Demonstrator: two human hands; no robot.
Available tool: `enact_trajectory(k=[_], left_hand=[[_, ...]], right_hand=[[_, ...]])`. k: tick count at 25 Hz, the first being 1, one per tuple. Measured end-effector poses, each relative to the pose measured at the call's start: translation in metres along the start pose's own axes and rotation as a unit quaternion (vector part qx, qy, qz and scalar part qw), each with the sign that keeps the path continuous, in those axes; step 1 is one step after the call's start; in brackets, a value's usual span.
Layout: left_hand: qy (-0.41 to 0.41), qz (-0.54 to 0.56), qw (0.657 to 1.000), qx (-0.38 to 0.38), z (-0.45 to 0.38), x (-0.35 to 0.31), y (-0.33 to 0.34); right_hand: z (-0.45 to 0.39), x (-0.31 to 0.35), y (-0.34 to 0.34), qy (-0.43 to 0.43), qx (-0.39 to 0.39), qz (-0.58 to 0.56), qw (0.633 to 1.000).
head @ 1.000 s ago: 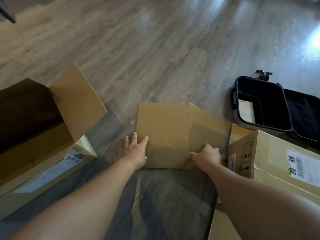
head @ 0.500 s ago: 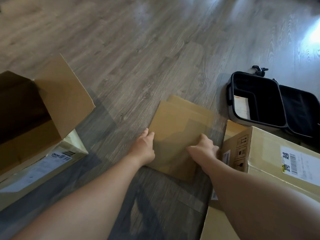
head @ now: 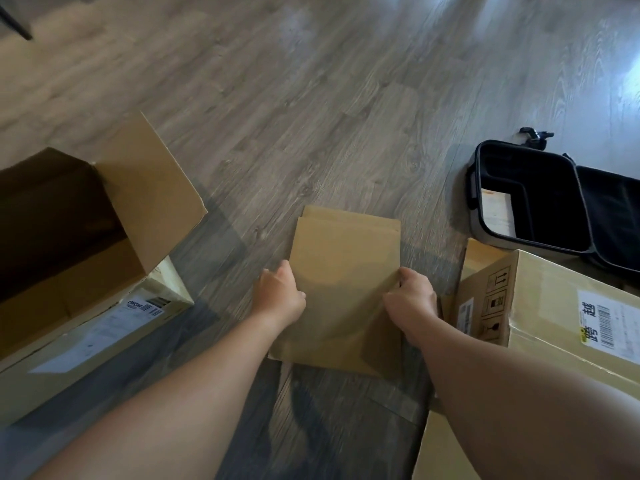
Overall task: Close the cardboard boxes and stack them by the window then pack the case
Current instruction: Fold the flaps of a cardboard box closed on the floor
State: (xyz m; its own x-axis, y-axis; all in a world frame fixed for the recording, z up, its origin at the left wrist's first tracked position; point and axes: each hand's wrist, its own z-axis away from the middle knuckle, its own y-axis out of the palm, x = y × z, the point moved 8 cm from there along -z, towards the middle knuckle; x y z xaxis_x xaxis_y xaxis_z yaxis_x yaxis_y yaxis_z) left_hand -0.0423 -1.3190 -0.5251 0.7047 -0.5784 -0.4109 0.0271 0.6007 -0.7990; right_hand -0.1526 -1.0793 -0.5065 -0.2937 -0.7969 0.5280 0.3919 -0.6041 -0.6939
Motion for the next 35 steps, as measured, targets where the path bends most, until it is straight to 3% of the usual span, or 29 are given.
enact_trajectory(k=[3, 7, 23, 28, 35], left_hand=[[-0.023, 0.027, 0.999, -0.002, -0.003, 0.009, -0.014], [-0.001, 0.035, 0.999, -0.010, 0.002, 0.001, -0.031], [0.113, 0.060, 0.961, -0.244, 0.032, -0.079, -0.197], [0.069, 0.085, 0.952, -0.288, 0.047, -0.027, -0.264], [-0.060, 0.101, 0.949, -0.293, 0.090, 0.116, -0.316]], right_hand=[[0.003, 0.010, -0.007, -0.035, -0.038, -0.014, 0.999], [0.006, 0.029, -0.015, -0.091, -0.073, 0.066, 0.991], [0.034, 0.182, -0.100, -0.273, -0.149, 0.088, 0.946], [0.071, 0.259, -0.081, -0.369, -0.137, 0.095, 0.914], [0.157, 0.322, 0.031, -0.456, -0.086, 0.148, 0.874]])
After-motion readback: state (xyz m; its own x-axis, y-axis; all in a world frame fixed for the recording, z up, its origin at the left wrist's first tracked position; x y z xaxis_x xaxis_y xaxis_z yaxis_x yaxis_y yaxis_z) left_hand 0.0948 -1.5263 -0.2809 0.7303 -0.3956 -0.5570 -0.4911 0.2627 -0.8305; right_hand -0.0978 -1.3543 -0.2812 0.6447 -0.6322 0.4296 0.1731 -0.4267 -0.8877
